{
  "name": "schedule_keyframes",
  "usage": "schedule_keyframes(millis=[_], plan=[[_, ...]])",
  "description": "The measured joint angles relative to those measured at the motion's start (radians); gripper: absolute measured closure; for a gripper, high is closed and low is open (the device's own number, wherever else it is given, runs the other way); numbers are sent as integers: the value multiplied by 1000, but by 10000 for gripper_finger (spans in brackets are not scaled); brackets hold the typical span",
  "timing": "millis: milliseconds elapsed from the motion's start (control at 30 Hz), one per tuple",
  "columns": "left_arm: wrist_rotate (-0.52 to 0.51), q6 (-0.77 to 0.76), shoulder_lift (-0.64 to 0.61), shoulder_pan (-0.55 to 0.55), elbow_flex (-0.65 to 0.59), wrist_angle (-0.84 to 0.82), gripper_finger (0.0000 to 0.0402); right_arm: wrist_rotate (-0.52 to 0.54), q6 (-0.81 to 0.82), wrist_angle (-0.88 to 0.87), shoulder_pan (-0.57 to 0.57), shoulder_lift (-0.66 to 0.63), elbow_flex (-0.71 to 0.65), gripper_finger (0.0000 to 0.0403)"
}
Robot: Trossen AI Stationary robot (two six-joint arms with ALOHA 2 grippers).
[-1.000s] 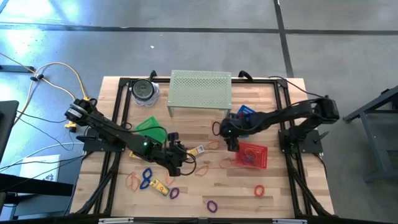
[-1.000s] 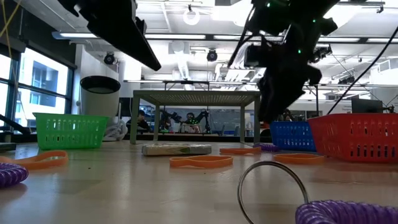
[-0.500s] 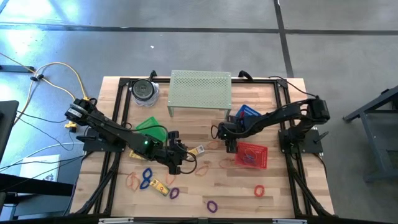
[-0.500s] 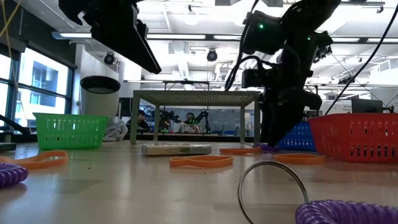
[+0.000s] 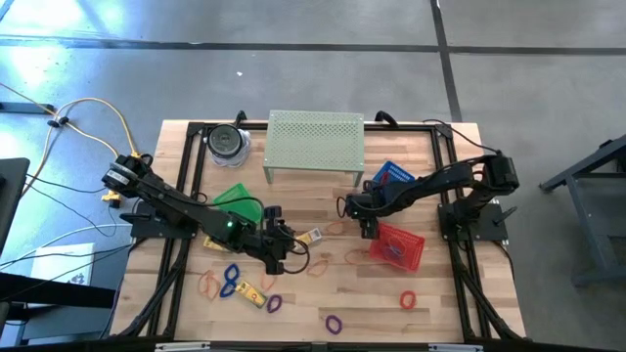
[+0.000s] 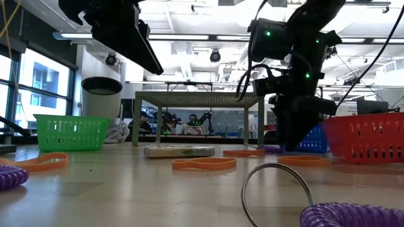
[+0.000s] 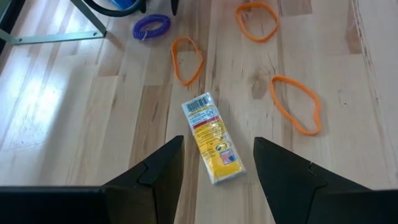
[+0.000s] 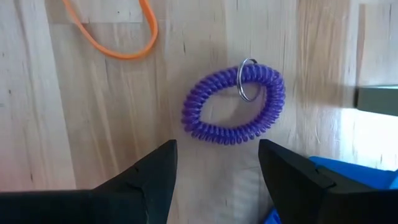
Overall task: Pick & Place Office Desk Supplies
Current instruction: Put the blue spring keychain into the blue basket
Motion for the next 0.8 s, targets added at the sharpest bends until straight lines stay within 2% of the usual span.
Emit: schedule_keyframes(millis=[400, 567, 800], plan=[[0, -3, 0, 0, 0, 0, 217, -4, -29, 54, 0, 0, 0, 188], [0, -3, 0, 0, 0, 0, 217, -75, -38, 115, 0, 0, 0, 188], [0, -3, 0, 0, 0, 0, 217, -81, -38, 128, 0, -1, 0, 188]])
